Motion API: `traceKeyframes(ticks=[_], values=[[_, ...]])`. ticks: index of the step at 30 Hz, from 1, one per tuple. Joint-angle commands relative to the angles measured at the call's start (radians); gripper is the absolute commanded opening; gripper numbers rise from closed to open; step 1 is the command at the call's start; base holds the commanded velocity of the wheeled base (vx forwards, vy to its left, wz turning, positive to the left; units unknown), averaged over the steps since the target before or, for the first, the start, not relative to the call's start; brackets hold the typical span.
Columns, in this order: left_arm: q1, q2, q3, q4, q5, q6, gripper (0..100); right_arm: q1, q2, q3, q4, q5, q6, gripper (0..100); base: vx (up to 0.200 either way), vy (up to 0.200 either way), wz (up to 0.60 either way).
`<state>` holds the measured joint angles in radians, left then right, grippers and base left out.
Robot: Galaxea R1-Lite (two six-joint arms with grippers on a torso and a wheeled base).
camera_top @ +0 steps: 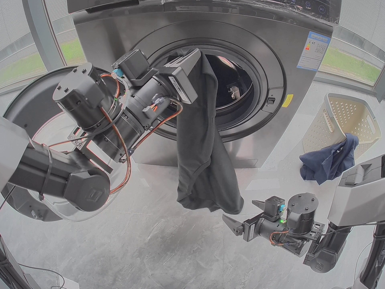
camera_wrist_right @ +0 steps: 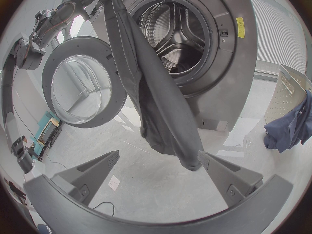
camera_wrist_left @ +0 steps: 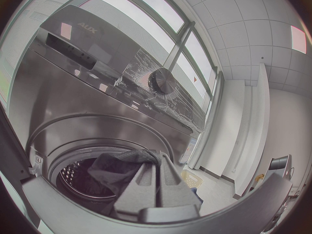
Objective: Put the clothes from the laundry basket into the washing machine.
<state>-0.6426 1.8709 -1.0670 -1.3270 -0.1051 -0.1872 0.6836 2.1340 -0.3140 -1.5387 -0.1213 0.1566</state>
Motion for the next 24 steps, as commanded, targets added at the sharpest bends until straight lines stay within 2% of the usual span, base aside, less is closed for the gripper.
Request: traceKeyframes(ticks=[1,8,13,19,24], values=[[0.001,-0.004,-0.024,0.009,0.005,0.000,0,-0.003,-0.002,-0.056,0.000,-0.001,0.001,100,0.000,0.000,0.00],[-0.002,-0.009,-0.024,0.012,0.005,0.000,0,0.002,0.006,-0.109,0.000,-0.003,0.003,100,0.000,0.000,0.00],[0.000,-0.009,-0.024,0.014,0.005,0.002,0,0.042,0.014,-0.186,0.000,0.002,-0.002,100,0.000,0.000,0.00],[0.001,-0.009,-0.027,0.014,0.008,0.002,0,0.048,0.089,-0.284,0.000,0.028,-0.005,100,0.000,0.000,0.00],[0.001,-0.010,-0.036,0.019,0.010,0.002,0,0.037,0.159,-0.327,0.000,0.045,-0.011,100,0.000,0.000,0.00]])
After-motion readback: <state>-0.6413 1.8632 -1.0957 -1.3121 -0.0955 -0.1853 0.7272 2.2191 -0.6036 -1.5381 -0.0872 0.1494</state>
